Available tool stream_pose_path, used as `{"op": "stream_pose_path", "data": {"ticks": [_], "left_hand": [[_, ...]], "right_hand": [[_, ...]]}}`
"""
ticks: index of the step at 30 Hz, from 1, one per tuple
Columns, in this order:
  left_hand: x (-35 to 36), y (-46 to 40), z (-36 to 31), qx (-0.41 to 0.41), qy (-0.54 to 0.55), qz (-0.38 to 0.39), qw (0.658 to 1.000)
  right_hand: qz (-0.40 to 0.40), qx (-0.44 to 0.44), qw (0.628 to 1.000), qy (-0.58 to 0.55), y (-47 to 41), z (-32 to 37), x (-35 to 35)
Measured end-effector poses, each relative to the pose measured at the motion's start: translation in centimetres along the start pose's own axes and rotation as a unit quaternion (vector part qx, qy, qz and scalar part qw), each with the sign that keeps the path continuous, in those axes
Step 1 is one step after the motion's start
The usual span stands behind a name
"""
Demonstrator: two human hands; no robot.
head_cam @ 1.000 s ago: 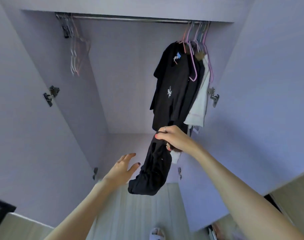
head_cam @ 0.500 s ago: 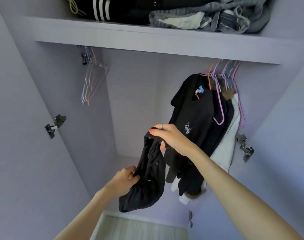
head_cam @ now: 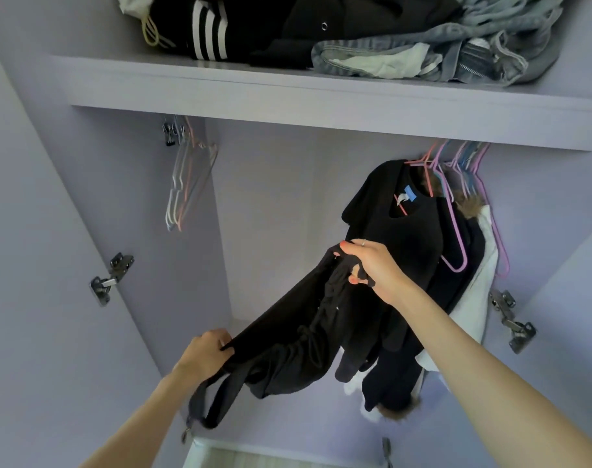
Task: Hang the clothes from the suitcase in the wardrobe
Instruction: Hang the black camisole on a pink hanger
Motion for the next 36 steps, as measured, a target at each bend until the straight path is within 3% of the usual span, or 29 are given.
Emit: {"op": "stream_pose_path", "data": {"ticks": [3,6,8,10,12,13,14,16,18,20,21,23,25,27,29,33,36], "left_hand": [[-1.2,-0.6,1.4,-0.025,0.016,0.012,0.999],[-1.9,-1.1,3.0,-0.072,0.142,-0.008,0.987],[-2.1,-1.3,3.5,-0.098,0.283,-0.026,0.954],[-2.4,-1.4,3.7,-0.128,0.421,-0.037,0.897],[-2.5,-1.7,3.6,-0.158,0.493,-0.01,0.856],[-2.6,-1.8,3.4,-0.169,0.48,0.013,0.861],[-2.9,-1.8,3.4,-0.177,0.418,0.032,0.89],[-3.7,-1.5,3.6,-0.188,0.198,0.064,0.96],[-4.0,-1.3,3.9,-0.182,0.051,0.089,0.978],[-3.7,-1.8,4.9,-0.177,0.055,0.091,0.978],[-3.3,-2.0,5.5,-0.186,0.131,0.086,0.97],[-2.8,-1.9,6.0,-0.201,0.342,0.076,0.915],[-3.3,-1.6,4.8,-0.165,0.506,0.082,0.843],[-4.9,-1.5,3.4,-0.101,0.628,0.085,0.767],[-6.3,-1.4,2.5,-0.042,0.673,0.093,0.732],[-7.7,-0.5,2.1,0.022,0.595,0.091,0.798],[-9.2,-0.6,3.2,0.005,0.544,-0.005,0.839]], "right_hand": [[-0.049,0.014,0.999,0.011,-1.0,-0.3,-0.8],[-0.076,0.027,0.997,-0.011,-1.7,-0.7,-1.2],[-0.085,0.039,0.996,0.0,-2.1,-1.0,-1.1],[-0.083,0.051,0.994,0.044,-2.6,-1.4,-0.7],[-0.053,0.07,0.99,0.109,-2.9,-1.8,0.2],[-0.035,0.084,0.986,0.142,-2.9,-2.1,0.6],[-0.02,0.1,0.981,0.167,-3.0,-2.5,0.9],[-0.005,0.119,0.977,0.179,-3.2,-3.1,1.4],[-0.003,0.126,0.978,0.166,-3.8,-3.4,2.2],[0.005,0.136,0.982,0.133,-4.2,-3.8,3.6],[0.011,0.14,0.984,0.108,-4.2,-4.0,4.4],[0.031,0.141,0.987,0.068,-4.4,-3.8,6.3],[0.078,0.153,0.985,-0.002,-4.2,-3.7,8.5],[0.144,0.17,0.973,-0.061,-3.8,-3.5,11.2],[0.192,0.174,0.961,-0.095,-3.5,-3.3,13.4],[0.216,0.137,0.961,-0.102,-3.8,-1.8,17.2],[0.208,0.111,0.966,-0.104,-4.0,-0.6,19.2]]}}
Point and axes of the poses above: each hand's wrist, its own y-axis away from the middle knuckle, its own x-axis out of the palm, z = x × y, the point moved 9 cm from there along -y, towards the middle knuckle, and after that the axes turned 3 degrees about y, right-handed, at the moved point
